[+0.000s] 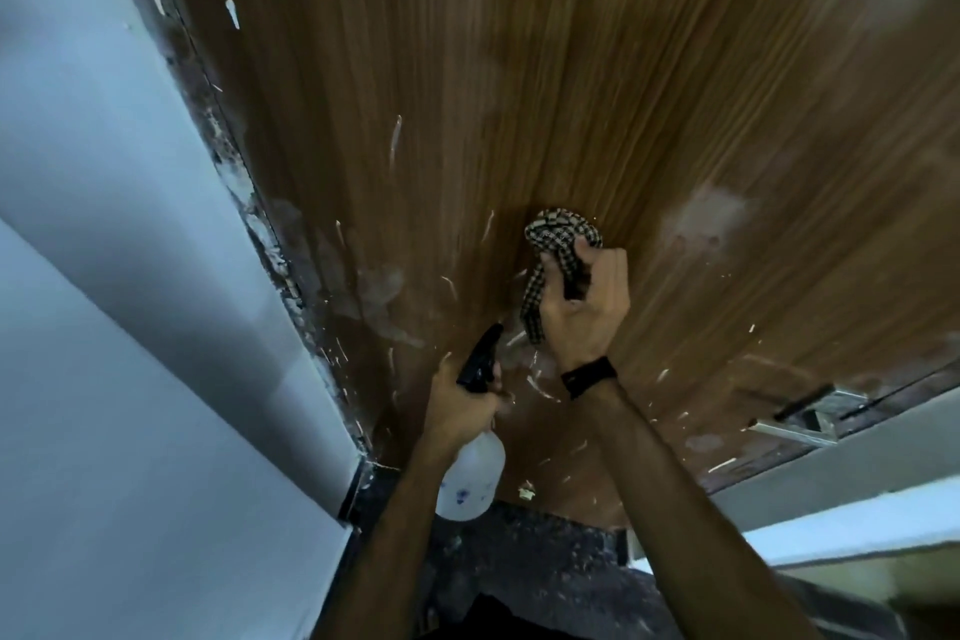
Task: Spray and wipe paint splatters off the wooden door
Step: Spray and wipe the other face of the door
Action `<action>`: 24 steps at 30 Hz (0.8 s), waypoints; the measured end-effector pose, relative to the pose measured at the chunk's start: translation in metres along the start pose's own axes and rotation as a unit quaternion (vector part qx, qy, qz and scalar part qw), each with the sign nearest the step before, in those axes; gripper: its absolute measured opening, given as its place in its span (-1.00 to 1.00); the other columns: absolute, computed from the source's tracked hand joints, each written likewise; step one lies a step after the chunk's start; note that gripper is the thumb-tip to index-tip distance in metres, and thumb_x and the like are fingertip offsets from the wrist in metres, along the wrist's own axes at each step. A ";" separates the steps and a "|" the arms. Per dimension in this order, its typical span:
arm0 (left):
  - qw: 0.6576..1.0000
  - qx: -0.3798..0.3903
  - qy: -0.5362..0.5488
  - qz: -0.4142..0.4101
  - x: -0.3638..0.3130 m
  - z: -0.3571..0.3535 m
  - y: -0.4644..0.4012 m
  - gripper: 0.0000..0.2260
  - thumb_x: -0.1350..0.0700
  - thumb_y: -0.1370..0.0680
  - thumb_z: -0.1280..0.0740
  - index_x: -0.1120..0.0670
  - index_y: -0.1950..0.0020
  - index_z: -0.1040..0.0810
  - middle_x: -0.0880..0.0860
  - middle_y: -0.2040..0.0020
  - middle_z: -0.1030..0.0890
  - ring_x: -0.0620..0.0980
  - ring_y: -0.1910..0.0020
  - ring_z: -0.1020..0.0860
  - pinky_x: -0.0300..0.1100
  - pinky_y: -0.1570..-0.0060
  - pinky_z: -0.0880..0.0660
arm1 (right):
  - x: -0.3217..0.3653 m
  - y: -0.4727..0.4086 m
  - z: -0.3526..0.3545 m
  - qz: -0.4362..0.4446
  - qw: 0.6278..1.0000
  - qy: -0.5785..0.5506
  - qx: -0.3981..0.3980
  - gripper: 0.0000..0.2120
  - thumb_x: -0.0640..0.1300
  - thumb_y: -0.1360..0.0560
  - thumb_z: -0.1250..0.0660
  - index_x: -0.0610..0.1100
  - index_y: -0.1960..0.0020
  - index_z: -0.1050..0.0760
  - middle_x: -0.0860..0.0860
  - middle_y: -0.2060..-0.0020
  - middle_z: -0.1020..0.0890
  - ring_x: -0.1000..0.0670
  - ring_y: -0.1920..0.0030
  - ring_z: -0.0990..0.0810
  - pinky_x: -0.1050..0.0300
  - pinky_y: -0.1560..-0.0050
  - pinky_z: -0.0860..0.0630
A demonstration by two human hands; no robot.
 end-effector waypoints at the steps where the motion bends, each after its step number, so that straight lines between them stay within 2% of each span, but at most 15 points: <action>1: 1.000 0.006 -0.007 -0.001 0.000 -0.001 -0.002 -0.83 0.41 -0.45 -0.46 0.20 0.08 -0.57 0.05 0.27 -0.58 -0.14 0.43 -0.53 -0.16 0.27 -0.47 | 0.001 0.000 -0.001 0.006 1.000 0.008 0.002 -0.79 -0.31 -0.45 -0.51 -0.37 0.01 -0.53 -0.17 0.19 -0.52 0.11 0.11 -0.41 0.49 0.01 -0.31; 3: 1.000 0.014 -0.008 0.000 0.000 -0.002 -0.006 -0.81 0.40 -0.45 -0.47 0.14 0.14 -0.56 0.01 0.30 -0.58 -0.18 0.44 -0.52 -0.14 0.21 -0.44 | -0.003 0.010 0.001 0.021 0.999 0.028 0.025 -0.78 -0.32 -0.46 -0.49 -0.34 -0.03 -0.52 -0.17 0.18 -0.49 0.15 0.09 -0.37 0.48 0.05 -0.33; 6: 1.000 0.022 -0.001 0.001 0.000 0.001 -0.010 -0.78 0.40 -0.45 -0.47 0.10 0.17 -0.56 0.00 0.31 -0.57 -0.23 0.48 -0.49 -0.21 0.26 -0.43 | -0.022 0.039 0.012 0.006 0.995 0.056 0.083 -0.80 -0.37 -0.45 -0.46 -0.28 -0.03 -0.51 -0.14 0.16 -0.49 0.09 0.10 -0.41 0.23 0.16 -0.44; 8: 1.000 0.027 0.000 -0.002 0.001 0.002 -0.011 -0.76 0.42 -0.44 -0.47 0.10 0.20 -0.54 0.00 0.33 -0.56 -0.19 0.47 -0.49 -0.18 0.24 -0.45 | -0.029 0.051 0.020 -0.017 0.992 0.077 0.101 -0.82 -0.37 -0.44 -0.46 -0.28 0.01 -0.52 -0.14 0.15 -0.51 0.04 0.11 -0.47 0.15 0.15 -0.48; 11: 1.000 0.017 0.001 0.013 0.003 0.002 -0.009 -0.73 0.42 -0.42 -0.48 0.07 0.22 -0.55 -0.03 0.34 -0.57 -0.11 0.41 -0.51 -0.12 0.18 -0.47 | -0.021 0.038 0.020 -0.014 0.994 0.074 0.084 -0.83 -0.39 -0.43 -0.47 -0.31 0.02 -0.54 -0.14 0.17 -0.52 0.09 0.10 -0.44 0.30 0.09 -0.44; 13: 0.999 0.028 0.002 0.021 0.005 -0.001 -0.011 -0.75 0.41 -0.44 -0.48 0.08 0.19 -0.55 -0.01 0.32 -0.57 -0.10 0.40 -0.51 -0.14 0.22 -0.46 | -0.011 0.022 0.011 0.007 0.996 0.059 0.071 -0.80 -0.40 -0.42 -0.46 -0.31 -0.02 -0.53 -0.15 0.18 -0.51 0.12 0.10 -0.41 0.43 0.06 -0.35; 14: 0.999 0.034 0.009 0.026 0.006 -0.001 -0.013 -0.76 0.41 -0.44 -0.48 0.10 0.17 -0.55 0.00 0.30 -0.58 -0.10 0.41 -0.51 -0.17 0.28 -0.45 | -0.007 0.018 0.005 0.020 0.995 0.058 0.074 -0.78 -0.39 -0.43 -0.45 -0.29 -0.04 -0.52 -0.16 0.18 -0.51 0.10 0.12 -0.42 0.43 0.09 -0.33; 17: 0.998 0.020 0.039 0.048 0.008 -0.001 -0.013 -0.78 0.41 -0.44 -0.49 0.15 0.05 -0.58 0.03 0.29 -0.59 -0.12 0.49 -0.47 -0.23 0.46 -0.41 | -0.012 0.028 -0.011 0.058 0.988 0.080 0.119 -0.67 -0.30 -0.44 -0.48 -0.18 -0.13 -0.46 -0.15 0.14 -0.50 -0.02 0.22 -0.46 0.25 0.30 -0.43; 19: 0.998 0.002 0.044 0.048 0.007 0.001 -0.012 -0.74 0.39 -0.43 -0.50 0.13 -0.01 -0.59 0.01 0.28 -0.60 -0.14 0.48 -0.49 -0.24 0.45 -0.41 | -0.025 0.050 -0.016 0.078 0.974 0.090 0.193 -0.65 -0.27 -0.45 -0.45 -0.11 -0.17 -0.42 -0.10 0.09 -0.45 -0.06 0.22 -0.47 0.08 0.41 -0.52; 21: 0.998 0.000 0.038 0.045 0.002 0.006 -0.011 -0.77 0.39 -0.44 -0.49 0.11 0.04 -0.59 0.01 0.26 -0.60 -0.17 0.46 -0.50 -0.21 0.40 -0.41 | -0.037 0.072 -0.016 0.073 0.959 0.092 0.256 -0.70 -0.19 -0.49 -0.33 -0.06 -0.20 -0.39 -0.04 0.02 -0.40 -0.05 0.15 -0.48 -0.02 0.45 -0.53; 23: 0.999 0.006 0.034 0.035 -0.003 0.012 -0.011 -0.78 0.41 -0.46 -0.46 0.10 0.11 -0.58 0.04 0.26 -0.59 -0.16 0.47 -0.48 -0.19 0.37 -0.41 | -0.042 0.081 -0.010 0.024 0.964 0.078 0.251 -0.70 -0.13 -0.48 -0.27 -0.03 -0.21 -0.40 -0.02 0.00 -0.41 -0.06 0.09 -0.50 -0.07 0.42 -0.54; 24: 0.999 0.003 0.028 0.030 -0.006 0.014 -0.011 -0.78 0.42 -0.47 -0.45 0.10 0.13 -0.57 0.04 0.26 -0.58 -0.14 0.48 -0.47 -0.19 0.38 -0.41 | -0.043 0.080 -0.008 -0.003 0.971 0.066 0.228 -0.70 -0.18 -0.47 -0.30 -0.03 -0.19 -0.42 -0.03 0.00 -0.44 -0.08 0.09 -0.52 -0.08 0.38 -0.55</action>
Point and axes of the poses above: each hand's wrist, its own y-axis away from the middle knuckle, its own z-axis out of the back of the hand, x = y × z, the point moved 2 cm from there along -y, towards the middle knuckle
